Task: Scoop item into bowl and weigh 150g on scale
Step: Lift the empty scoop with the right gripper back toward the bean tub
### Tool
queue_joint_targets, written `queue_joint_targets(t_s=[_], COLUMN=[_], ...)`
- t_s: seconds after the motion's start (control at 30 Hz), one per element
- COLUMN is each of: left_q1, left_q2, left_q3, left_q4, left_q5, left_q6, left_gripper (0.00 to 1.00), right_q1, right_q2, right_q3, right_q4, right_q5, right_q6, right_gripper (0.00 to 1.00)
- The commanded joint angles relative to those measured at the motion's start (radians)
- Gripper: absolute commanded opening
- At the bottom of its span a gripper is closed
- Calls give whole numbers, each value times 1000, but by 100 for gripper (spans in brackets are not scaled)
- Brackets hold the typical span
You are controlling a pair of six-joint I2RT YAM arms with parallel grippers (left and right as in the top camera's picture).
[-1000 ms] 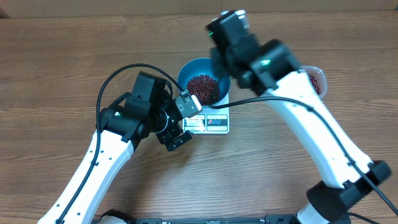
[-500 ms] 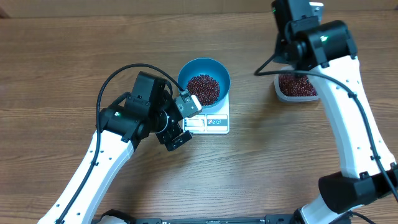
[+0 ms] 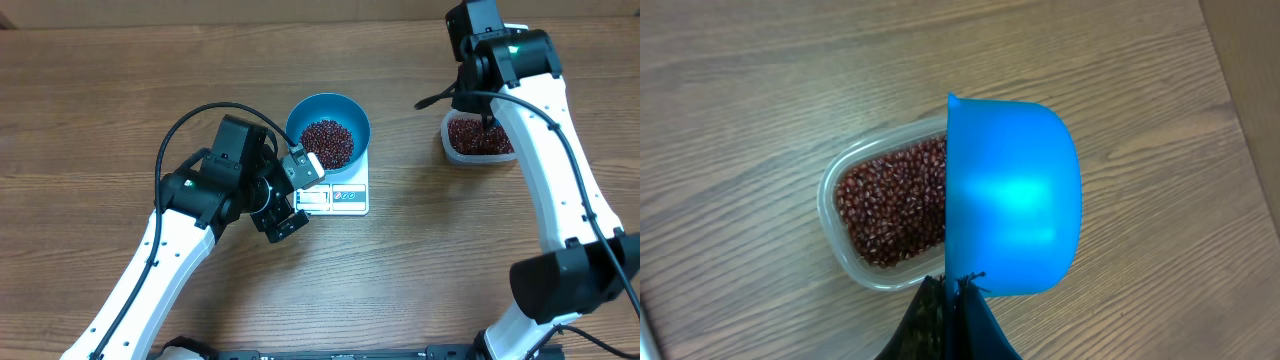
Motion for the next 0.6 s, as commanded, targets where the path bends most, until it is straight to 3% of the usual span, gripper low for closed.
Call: queue_joint_targets(t_s=[0.0,0.57], left_q1=[3,3], left_q2=[5,5], left_q3=[-5,-5], left_q4=[4,4], left_q5=[8,8], left_q6=[19,19], left_gripper=[100,99], right_q1=[2,2], right_q2=[43,212], right_q3=[-5,-5], right_q4=[8,18], right_q5=[35,54], right_q6=[20,29], right_gripper=[4,4])
